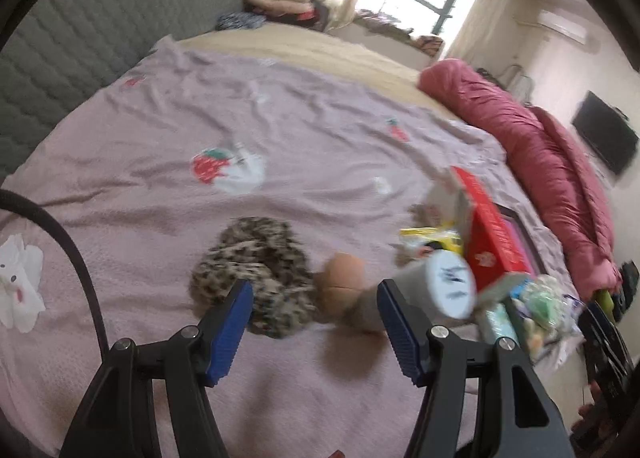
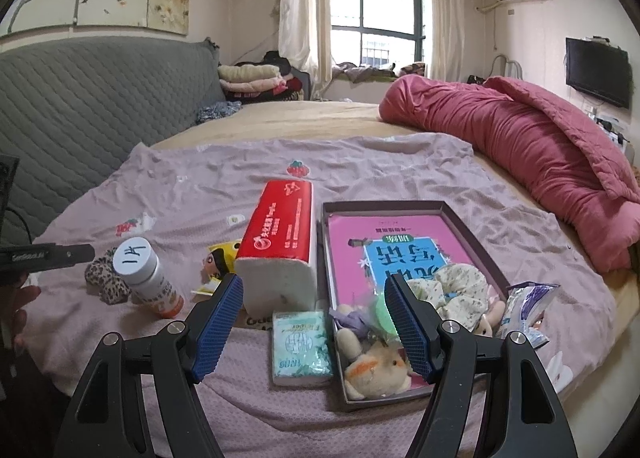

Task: Organize soft objects
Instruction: 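Grasp the leopard-print scrunchie on the sheet with the left tool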

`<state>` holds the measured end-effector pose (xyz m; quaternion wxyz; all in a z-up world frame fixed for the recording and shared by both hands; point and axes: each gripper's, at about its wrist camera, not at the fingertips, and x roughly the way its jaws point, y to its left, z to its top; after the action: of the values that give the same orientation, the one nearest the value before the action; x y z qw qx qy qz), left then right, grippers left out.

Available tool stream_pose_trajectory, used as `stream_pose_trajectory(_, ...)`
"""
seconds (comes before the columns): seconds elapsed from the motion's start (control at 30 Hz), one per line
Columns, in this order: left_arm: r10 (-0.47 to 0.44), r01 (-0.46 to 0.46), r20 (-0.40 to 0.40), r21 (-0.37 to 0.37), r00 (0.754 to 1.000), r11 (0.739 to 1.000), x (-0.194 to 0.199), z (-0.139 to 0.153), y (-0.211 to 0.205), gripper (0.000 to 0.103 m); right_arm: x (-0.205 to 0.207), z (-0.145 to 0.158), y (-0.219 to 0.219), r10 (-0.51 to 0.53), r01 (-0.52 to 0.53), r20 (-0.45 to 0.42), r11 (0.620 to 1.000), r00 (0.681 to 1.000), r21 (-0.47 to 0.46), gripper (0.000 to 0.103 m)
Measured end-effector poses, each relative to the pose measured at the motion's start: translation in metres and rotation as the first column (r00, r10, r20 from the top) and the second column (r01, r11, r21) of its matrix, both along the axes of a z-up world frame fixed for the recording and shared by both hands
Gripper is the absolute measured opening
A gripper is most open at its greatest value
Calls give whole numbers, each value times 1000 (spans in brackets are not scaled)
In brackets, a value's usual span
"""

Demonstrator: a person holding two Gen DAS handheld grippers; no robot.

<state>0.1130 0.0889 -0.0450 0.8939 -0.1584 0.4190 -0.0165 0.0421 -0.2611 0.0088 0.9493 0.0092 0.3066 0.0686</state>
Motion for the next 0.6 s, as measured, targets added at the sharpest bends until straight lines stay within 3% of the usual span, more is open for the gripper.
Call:
stream_pose_trajectory(0.13,53,-54,-47,-20,997,998,10,-21,19,64,5,-8,2,0,0,-24,1000,1000,-7,74)
stream_pose_trajectory(0.3,53,-59,-86,-61,995,996,23,-44,23,64,11,-17,4,0,0,-69,1000,998,2,74)
stream_pose_trajectory(0.6,69,-73,-106,-32,992,997,37,-63,21,64,17,-34,17,19,-24,-129,999,991,-41,74)
